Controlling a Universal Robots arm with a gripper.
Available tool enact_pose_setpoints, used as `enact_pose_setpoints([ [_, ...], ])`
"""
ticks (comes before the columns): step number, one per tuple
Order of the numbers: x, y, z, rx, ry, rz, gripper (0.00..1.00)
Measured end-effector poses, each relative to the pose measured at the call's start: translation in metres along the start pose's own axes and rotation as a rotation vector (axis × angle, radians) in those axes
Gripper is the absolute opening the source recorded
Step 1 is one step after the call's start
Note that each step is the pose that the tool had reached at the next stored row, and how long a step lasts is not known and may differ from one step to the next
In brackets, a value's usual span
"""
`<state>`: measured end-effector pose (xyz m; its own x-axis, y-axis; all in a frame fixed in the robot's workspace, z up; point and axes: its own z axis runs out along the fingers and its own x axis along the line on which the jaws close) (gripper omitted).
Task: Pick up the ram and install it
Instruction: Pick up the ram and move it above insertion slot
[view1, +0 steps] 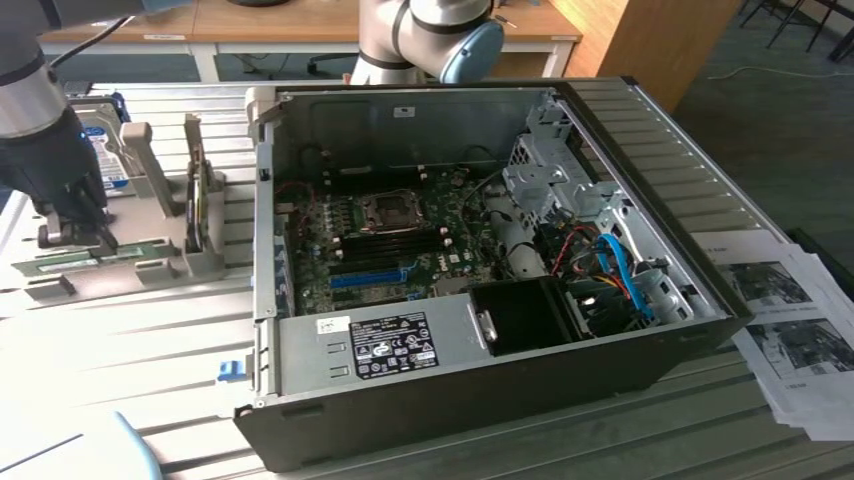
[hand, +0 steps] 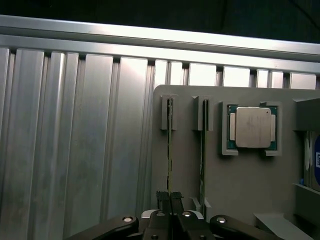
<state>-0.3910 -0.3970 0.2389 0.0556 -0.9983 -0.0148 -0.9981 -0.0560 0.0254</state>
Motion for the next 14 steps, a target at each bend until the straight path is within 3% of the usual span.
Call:
enact_pose_setpoints([
  [14,0.000,-0.0008,-0.0274,-0.0020,-0.0001,0.001,0.11],
])
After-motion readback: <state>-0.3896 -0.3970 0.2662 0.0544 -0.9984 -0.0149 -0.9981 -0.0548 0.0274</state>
